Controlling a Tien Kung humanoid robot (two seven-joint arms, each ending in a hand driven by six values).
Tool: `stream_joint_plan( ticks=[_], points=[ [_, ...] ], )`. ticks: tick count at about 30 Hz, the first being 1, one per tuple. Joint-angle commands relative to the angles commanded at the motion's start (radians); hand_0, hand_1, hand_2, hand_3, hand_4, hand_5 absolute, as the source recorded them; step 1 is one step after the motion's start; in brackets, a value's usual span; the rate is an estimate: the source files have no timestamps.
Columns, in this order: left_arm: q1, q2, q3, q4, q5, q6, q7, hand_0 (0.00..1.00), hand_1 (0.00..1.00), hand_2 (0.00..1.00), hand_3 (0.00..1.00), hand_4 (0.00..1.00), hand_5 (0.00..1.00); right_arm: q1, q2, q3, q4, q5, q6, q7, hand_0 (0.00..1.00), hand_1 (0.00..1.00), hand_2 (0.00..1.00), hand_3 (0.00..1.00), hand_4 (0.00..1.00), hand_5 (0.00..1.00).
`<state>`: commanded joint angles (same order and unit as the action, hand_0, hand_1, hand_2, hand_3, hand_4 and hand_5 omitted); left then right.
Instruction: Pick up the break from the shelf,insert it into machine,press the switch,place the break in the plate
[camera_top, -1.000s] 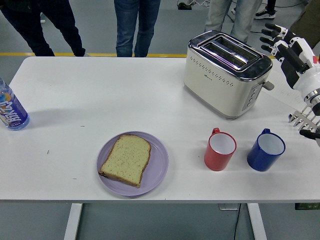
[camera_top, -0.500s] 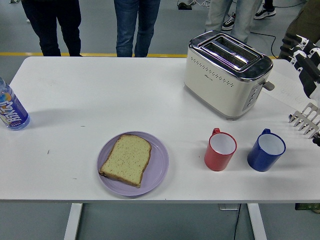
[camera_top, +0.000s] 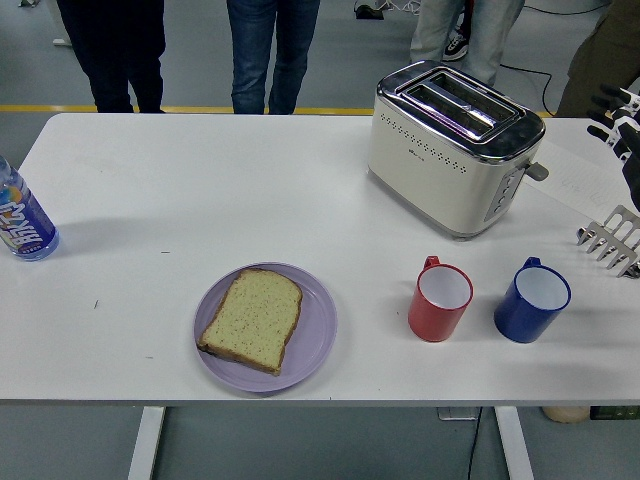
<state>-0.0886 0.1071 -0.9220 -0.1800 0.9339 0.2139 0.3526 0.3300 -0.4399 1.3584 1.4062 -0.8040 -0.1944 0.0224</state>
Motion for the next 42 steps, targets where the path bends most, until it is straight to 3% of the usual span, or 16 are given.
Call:
stream_joint_plan(
  ticks=[7,23,35,42],
  points=[
    [-0.001,0.0,-0.002,0.0,0.002,-0.001,0.0,0.629,0.492,0.485,0.538,0.321,0.808,-0.035,0.007,0.043,-0.001,0.005,-0.006,0.003,0.889,0.829,0.822,0.789,0.483,0.469],
    [-0.001,-0.006,-0.006,0.0,0.006,-0.001,0.0,0.629,0.492,0.491,0.537,0.32,0.808,-0.122,0.081,0.166,-0.011,0.09,-0.062,0.081,0.863,0.802,0.786,0.755,0.478,0.417],
    [-0.004,-0.009,-0.005,0.0,0.003,-0.003,-0.001,0.629,0.494,0.496,0.536,0.318,0.807,-0.163,0.114,0.207,-0.023,0.234,-0.092,0.161,0.819,0.767,0.752,0.711,0.473,0.37],
    [-0.003,-0.009,-0.005,0.0,0.005,-0.004,-0.001,0.628,0.494,0.495,0.537,0.318,0.807,-0.204,0.14,0.259,-0.033,0.302,-0.076,0.168,0.793,0.742,0.728,0.681,0.468,0.342]
  ],
)
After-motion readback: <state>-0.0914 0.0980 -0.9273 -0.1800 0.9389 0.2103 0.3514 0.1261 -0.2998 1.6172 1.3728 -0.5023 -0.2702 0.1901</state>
